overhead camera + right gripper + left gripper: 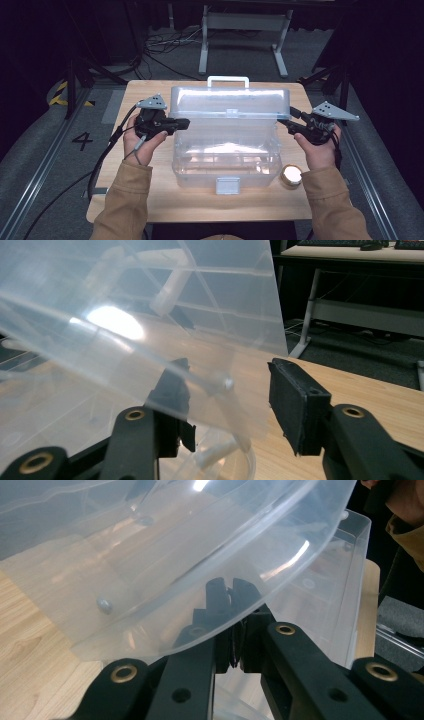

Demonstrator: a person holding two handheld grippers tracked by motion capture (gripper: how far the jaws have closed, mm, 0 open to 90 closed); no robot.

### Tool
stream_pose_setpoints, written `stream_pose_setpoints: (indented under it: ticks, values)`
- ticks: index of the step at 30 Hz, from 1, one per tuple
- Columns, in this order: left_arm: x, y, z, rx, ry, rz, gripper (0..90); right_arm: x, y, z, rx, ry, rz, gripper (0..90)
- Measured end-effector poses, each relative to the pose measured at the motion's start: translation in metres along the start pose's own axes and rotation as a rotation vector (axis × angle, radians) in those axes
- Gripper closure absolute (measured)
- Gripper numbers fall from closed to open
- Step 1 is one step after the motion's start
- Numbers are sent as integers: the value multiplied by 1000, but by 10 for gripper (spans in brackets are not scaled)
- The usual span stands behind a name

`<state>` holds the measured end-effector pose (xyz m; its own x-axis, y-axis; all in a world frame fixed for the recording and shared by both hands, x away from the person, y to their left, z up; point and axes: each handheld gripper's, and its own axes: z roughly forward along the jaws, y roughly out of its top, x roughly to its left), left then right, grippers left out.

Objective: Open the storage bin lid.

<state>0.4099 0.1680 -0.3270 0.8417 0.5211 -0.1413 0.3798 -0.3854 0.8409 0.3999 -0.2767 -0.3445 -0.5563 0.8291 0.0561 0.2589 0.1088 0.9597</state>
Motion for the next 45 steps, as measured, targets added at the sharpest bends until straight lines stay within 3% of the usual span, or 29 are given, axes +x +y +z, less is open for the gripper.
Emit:
stream_pose_setpoints:
  ticks: [10,23,26,32,36,41,45]
  values:
    - [-1,0,1,0,0,0,842,9,4,14,-37,-51,-6,471]
    - [-5,-4,-2,27,-17,13,748,11,5,26,-73,-98,45,462]
    - [-5,-5,-2,38,-21,14,736,14,6,29,-89,-143,58,500]
    - [-7,-6,-6,54,-27,17,709,15,9,31,-94,-174,70,501]
    - [-13,-11,-10,89,-30,35,693,16,12,32,-103,-196,59,479]
    - [-14,-18,-17,58,-75,19,685,21,19,32,-120,-223,28,501]
    - [-17,-22,-22,48,-87,19,684,23,23,32,-113,-255,6,548]
